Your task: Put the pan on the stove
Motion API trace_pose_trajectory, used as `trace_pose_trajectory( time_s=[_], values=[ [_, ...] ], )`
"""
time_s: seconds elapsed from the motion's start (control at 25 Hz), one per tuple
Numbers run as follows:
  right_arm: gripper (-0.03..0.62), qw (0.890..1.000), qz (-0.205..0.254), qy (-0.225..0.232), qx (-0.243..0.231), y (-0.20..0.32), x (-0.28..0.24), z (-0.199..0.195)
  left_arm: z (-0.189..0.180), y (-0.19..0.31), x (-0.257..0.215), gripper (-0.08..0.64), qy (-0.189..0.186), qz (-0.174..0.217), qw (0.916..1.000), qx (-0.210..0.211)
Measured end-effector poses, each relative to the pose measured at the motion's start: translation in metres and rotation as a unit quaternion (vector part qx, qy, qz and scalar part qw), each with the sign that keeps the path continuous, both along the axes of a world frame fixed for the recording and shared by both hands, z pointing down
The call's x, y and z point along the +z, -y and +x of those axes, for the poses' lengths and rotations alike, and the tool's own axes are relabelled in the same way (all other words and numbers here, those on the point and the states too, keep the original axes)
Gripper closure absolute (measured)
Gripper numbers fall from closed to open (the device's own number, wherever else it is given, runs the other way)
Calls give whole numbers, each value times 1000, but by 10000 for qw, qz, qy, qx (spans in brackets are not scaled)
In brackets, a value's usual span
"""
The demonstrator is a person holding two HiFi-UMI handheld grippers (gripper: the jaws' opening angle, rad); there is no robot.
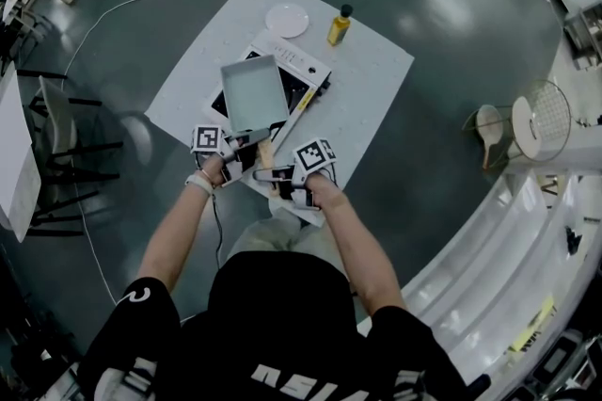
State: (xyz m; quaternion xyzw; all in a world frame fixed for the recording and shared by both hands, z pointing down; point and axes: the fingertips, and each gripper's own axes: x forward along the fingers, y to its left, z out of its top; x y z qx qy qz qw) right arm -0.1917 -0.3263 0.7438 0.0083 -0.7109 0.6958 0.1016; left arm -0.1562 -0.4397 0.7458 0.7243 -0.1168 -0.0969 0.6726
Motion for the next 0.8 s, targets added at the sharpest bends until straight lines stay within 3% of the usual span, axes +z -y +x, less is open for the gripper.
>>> trace_pose_trajectory(
  time_s=[0.28, 0.64, 0.8],
  values=[
    [529, 10000, 25, -27, 68, 0, 3, 3, -3, -14, -2, 393, -81, -35, 10000, -22],
    [525, 9994, 86, -138, 316, 6, 5, 10, -8, -34, -2, 393, 131, 56, 9999, -70],
    [445, 9990, 8, -250, 365, 8, 9, 16, -7, -40, -6, 393, 208, 72, 9996, -151]
  ],
)
